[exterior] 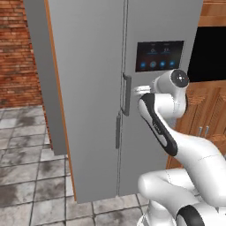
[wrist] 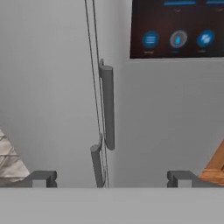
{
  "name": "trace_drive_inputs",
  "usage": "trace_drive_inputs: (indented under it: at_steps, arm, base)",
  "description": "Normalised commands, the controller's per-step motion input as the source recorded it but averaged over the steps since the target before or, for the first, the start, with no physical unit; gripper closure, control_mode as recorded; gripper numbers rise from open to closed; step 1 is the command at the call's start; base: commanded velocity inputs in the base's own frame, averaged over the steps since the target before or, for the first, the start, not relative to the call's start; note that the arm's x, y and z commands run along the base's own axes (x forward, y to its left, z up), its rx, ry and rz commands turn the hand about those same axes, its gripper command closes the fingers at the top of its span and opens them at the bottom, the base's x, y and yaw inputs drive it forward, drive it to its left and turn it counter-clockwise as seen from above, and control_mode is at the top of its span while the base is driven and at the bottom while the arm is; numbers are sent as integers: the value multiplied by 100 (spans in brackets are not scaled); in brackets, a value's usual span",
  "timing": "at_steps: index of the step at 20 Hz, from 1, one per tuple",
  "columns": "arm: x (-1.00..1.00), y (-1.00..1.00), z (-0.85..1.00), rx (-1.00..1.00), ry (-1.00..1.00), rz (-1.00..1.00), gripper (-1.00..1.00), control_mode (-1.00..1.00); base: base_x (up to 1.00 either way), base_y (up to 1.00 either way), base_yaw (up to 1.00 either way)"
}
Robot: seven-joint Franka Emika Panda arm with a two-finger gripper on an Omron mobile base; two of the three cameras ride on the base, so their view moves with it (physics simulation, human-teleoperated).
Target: Retrieve the tangerine and banana from the fridge and place them into the bowl on the dining table.
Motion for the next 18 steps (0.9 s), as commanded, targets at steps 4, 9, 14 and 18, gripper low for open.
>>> trace_drive_inputs:
  at_steps: [4,9,14,18]
  arm:
    - [60,0,-23,0,2,0,-100,-100]
    - [60,0,-36,0,0,0,-100,-100]
    - [55,0,-41,0,-2,0,-100,-100]
    - [68,0,-17,0,-3,0,-100,-100]
  base:
    - [0,0,0]
    - [0,0,0]
    - [0,0,0]
    - [0,0,0]
